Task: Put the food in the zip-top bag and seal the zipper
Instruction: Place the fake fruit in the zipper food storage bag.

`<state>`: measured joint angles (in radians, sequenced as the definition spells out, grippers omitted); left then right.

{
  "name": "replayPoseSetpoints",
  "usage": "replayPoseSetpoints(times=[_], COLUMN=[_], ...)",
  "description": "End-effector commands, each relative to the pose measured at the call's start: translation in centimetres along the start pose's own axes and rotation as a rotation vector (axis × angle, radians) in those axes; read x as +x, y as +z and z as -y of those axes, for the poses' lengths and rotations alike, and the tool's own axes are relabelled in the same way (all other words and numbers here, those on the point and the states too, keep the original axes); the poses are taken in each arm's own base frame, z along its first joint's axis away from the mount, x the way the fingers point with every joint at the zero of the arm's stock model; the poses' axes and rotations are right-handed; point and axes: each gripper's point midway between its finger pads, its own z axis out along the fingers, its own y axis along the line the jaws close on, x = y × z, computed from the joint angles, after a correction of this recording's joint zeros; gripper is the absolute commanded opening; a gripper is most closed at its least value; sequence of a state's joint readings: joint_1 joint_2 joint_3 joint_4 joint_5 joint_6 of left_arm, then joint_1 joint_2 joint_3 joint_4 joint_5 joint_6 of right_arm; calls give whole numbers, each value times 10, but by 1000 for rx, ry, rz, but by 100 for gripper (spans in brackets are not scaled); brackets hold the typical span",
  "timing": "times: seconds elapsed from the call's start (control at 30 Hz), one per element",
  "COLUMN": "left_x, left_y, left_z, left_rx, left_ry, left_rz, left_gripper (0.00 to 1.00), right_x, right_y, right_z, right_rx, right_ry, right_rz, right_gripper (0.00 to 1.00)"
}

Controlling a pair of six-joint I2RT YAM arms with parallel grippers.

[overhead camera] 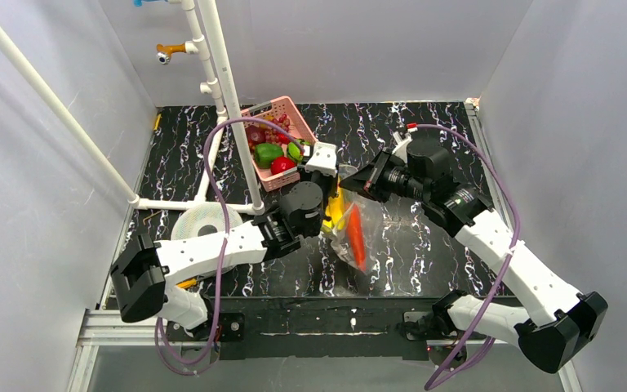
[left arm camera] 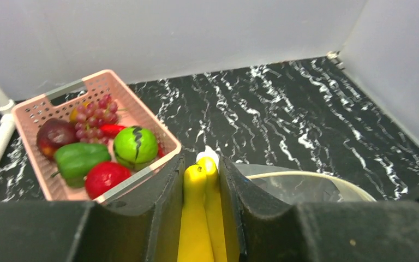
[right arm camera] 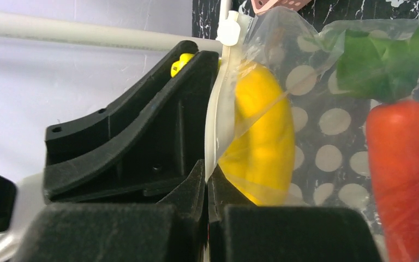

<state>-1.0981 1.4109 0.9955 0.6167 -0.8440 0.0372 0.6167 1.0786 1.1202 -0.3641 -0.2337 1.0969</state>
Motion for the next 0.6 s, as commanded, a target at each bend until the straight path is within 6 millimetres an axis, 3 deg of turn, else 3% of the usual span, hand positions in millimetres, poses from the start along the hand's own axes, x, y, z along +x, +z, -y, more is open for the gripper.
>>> replayPoseSetpoints(times=[0.0,0.1,0.4,0.47,0.57], left_x=[-2,-1,-13,-17,-23], left_y=[-10,-18,-55,-67,-84], left_z=[-23,-25,-5,-4,-16], left_rx=[-114,-76,211,259,272], left_ry=[13,-9,-74,-73,-62], left_rz=[-98,-101,-206,-253,-329], left_gripper=[8,18,92,98,97], right_x=[-5,-4,-1,-1,2], right_y=[0,1,3,0,-3], right_z=[-5,-5,-3,-6,-9], right_rx=[-38,-48,-77,-86,-100], right_ry=[-28,-26,-13,-27,-68], right_rz=[28,25,-2,-9,-38], right_gripper=[1,1,1,1,1])
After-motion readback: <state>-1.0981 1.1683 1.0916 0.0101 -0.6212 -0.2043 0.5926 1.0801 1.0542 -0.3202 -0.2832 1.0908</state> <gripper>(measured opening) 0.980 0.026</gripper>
